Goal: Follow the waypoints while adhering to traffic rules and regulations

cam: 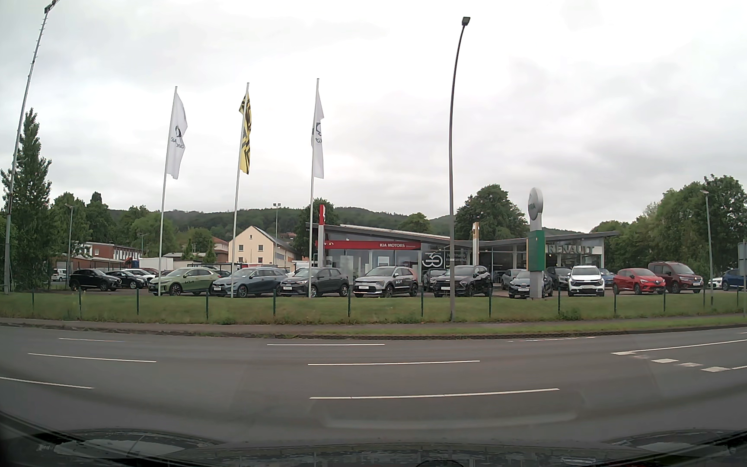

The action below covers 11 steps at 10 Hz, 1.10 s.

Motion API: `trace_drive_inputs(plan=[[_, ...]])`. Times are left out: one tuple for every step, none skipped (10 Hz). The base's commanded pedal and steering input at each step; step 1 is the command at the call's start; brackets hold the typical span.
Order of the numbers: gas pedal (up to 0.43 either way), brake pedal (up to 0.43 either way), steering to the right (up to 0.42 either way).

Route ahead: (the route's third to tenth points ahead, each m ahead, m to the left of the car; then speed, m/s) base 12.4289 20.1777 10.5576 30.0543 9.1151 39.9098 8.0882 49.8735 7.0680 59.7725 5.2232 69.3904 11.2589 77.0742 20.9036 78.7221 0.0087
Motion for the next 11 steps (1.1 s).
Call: trace_drive_inputs(plan=[[0.000, 0.256, -0.205], [0.000, 0.256, -0.205], [0.000, 0.256, -0.205], [0.000, 0.256, -0.205], [0.000, 0.262, -0.205], [0.000, 0.256, -0.205], [0.000, 0.256, -0.205], [0.000, 0.256, -0.205], [0.000, 0.262, -0.205], [0.000, 0.256, -0.205], [0.000, 0.256, -0.205]])
